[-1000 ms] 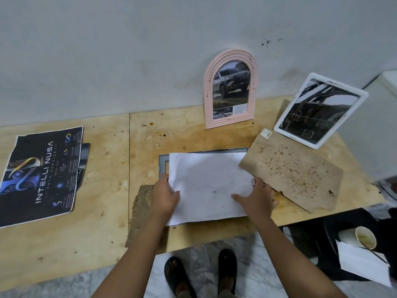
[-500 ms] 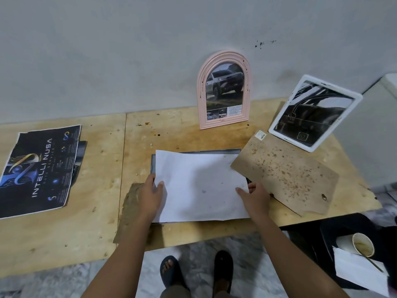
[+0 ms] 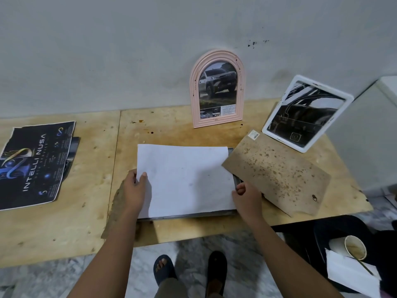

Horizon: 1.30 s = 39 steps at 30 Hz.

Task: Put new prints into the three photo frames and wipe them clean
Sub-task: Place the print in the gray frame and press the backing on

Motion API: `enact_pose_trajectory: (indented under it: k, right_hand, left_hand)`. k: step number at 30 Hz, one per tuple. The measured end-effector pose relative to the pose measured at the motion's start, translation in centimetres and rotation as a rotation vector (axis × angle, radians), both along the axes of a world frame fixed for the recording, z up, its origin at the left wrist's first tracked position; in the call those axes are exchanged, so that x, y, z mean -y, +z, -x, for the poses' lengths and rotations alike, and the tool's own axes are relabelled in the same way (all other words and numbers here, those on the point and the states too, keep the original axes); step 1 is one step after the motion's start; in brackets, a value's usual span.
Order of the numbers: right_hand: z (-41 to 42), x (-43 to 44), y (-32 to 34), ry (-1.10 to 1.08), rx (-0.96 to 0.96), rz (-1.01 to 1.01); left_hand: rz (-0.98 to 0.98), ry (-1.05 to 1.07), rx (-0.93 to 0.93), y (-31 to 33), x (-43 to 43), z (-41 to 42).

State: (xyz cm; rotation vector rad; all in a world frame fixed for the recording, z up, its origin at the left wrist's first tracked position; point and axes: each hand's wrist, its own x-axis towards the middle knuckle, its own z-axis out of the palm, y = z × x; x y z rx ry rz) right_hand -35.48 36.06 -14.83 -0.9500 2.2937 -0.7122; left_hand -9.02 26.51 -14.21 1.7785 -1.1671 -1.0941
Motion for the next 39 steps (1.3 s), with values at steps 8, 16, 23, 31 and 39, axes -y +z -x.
enact_pose_trajectory:
  k: [8, 16, 23, 31, 39]
  right_hand:
    - [-1.9, 0.3, -0.5, 0.327, -0.273, -0.049]
    - [-10.7, 4.8, -1.3, 0.422, -0.202, -0.018]
    - [-20.4, 8.4, -2.2, 0.392, -0.295, 0.058]
    - [-24.7, 10.1, -2.6, 0.186, -0.314, 0.100]
    - [-26.6, 10.5, -3.0, 0.152, -0.328, 0.162]
  left_hand:
    - [0.029, 0.067, 0.061, 0.4, -0.2, -3.2]
    - [0.027, 0.245, -0.272, 3.0, 2.8, -10.5]
    - [-0.007, 0.567, -0.448, 2.4, 6.5, -19.8]
    - [-0.001, 0.859, -0.583, -0.4, 7.1, -26.4]
    - [0.039, 1.029, -0.433, -1.1, 6.3, -31.4]
